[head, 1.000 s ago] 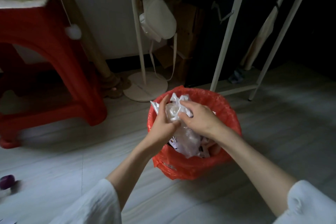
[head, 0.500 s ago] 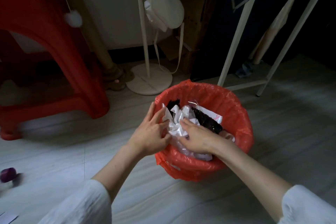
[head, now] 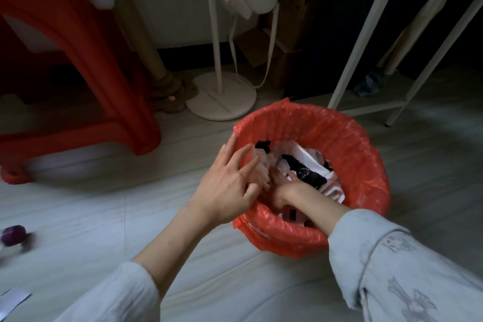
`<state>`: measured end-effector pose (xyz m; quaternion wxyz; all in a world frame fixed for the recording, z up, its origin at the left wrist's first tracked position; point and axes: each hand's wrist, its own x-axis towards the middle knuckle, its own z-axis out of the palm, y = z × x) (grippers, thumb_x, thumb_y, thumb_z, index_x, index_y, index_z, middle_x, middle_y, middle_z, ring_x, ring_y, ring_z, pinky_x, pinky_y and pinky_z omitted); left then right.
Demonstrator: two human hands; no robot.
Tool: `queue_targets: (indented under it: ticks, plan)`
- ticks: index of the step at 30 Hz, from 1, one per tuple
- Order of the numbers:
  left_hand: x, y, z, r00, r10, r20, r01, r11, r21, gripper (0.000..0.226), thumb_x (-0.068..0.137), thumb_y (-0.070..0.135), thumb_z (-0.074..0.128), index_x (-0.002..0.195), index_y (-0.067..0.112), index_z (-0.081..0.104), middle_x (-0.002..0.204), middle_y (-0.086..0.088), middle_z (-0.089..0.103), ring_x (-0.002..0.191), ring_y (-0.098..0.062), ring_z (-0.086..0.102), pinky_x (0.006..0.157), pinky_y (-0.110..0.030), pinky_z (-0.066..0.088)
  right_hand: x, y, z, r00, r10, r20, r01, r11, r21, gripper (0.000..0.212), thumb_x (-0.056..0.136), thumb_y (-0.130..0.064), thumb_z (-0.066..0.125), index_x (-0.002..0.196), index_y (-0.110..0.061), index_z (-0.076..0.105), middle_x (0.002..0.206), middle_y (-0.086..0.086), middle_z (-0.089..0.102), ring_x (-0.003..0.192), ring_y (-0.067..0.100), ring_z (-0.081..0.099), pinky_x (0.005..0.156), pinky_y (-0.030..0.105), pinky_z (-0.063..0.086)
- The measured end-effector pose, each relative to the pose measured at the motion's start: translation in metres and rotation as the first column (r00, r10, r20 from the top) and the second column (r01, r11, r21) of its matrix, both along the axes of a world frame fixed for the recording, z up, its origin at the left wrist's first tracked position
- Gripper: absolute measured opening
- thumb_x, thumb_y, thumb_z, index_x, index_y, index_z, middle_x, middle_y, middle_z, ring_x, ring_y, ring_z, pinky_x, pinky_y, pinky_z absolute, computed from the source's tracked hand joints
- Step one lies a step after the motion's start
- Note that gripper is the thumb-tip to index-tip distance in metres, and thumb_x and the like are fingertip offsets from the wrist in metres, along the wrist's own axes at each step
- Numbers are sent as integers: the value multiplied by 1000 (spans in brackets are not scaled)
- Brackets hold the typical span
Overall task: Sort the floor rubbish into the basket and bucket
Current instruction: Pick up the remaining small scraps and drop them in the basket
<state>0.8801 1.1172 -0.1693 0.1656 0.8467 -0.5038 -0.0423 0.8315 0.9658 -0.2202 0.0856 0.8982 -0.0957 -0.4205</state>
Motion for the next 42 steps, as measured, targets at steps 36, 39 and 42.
queue_targets:
  ticks: [36,39,42]
  plan:
    - [3,13,2,967,42,-252,-50,998,-26,59,99,32,28,148,14,0,156,2,-14,139,-5,-18,116,-24,-1,-25,6,71,710,-530,464,146,755,639,33,96,-36,43,73,-24,64,113,3,63,117,27,54,96,41,41]
    - [6,27,10,943,25,-333,-54,995,-78,61,98,29,36,149,20,3,157,4,-6,144,-8,-4,110,-16,6,-25,17,95,531,-539,654,113,810,576,28,95,-28,45,110,-23,68,119,1,64,115,21,57,100,35,43]
    - [17,57,16,958,57,-281,-75,996,-55,62,96,25,43,149,19,10,158,-1,5,145,-12,4,114,-20,10,-13,45,116,427,-431,795,4,880,475,33,95,-21,44,124,-21,60,129,2,58,121,20,52,104,30,38]
